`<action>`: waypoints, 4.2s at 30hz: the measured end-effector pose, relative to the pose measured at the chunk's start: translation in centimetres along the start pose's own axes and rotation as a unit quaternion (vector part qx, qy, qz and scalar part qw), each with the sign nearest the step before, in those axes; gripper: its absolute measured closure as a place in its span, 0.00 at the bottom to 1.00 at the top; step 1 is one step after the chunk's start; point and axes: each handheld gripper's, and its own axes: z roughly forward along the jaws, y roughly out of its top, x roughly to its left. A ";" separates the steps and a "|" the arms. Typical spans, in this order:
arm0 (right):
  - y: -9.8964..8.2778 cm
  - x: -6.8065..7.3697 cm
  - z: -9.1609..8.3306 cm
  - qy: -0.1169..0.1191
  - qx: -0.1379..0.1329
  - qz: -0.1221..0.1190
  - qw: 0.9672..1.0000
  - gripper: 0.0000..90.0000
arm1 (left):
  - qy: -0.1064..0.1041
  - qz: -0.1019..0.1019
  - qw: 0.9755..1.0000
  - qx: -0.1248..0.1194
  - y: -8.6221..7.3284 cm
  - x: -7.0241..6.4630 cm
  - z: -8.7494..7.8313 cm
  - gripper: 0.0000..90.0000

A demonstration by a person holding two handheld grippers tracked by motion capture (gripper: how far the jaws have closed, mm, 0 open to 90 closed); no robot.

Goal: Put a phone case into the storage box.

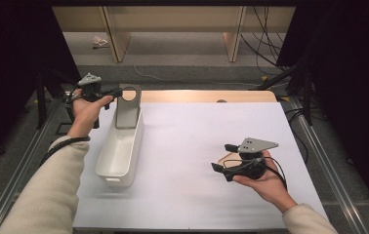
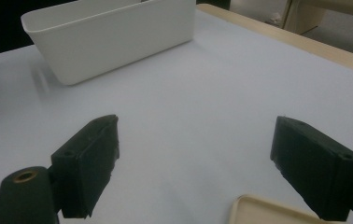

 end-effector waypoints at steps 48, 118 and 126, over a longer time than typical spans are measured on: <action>0.0 0.0 0.1 0.001 0.003 0.000 1.000 0.18 | 0.038 0.005 0.998 0.044 -2.2 0.9 1.2 0.84; 0.1 -1.4 -0.5 -0.030 -0.002 0.014 0.999 0.18 | -0.009 0.025 0.999 0.023 -6.9 -9.1 -10.6 0.00; 0.2 -1.8 -0.7 -0.036 -0.005 0.018 0.999 0.18 | -0.031 0.032 0.999 0.030 -8.6 -11.4 -11.3 0.00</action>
